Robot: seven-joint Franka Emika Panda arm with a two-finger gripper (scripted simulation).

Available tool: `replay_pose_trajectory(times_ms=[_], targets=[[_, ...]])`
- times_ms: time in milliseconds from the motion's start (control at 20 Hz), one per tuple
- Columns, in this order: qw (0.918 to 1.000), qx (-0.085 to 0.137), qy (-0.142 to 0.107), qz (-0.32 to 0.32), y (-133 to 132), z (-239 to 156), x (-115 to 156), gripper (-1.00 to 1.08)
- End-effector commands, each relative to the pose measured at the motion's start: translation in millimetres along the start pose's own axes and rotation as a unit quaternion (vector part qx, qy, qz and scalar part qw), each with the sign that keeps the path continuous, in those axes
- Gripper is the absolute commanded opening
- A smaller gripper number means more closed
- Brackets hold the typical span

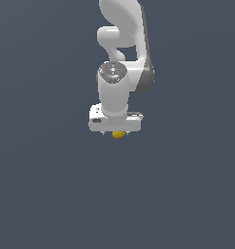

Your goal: Pick up the object and move it to a goal position.

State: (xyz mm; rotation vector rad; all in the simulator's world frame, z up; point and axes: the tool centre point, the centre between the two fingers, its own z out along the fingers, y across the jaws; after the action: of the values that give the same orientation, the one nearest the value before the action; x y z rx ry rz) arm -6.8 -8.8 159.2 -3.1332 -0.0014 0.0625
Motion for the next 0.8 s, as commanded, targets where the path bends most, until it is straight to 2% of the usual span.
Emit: replay_pose_trajectory(times_ms=[0, 750], targets=[[1.0, 0.0, 0.0, 0.0, 0.0, 0.0, 0.0, 1.0], [0.9999, 0.01, 0.0, 0.007, 11.0, 2.0, -3.4, 1.0]])
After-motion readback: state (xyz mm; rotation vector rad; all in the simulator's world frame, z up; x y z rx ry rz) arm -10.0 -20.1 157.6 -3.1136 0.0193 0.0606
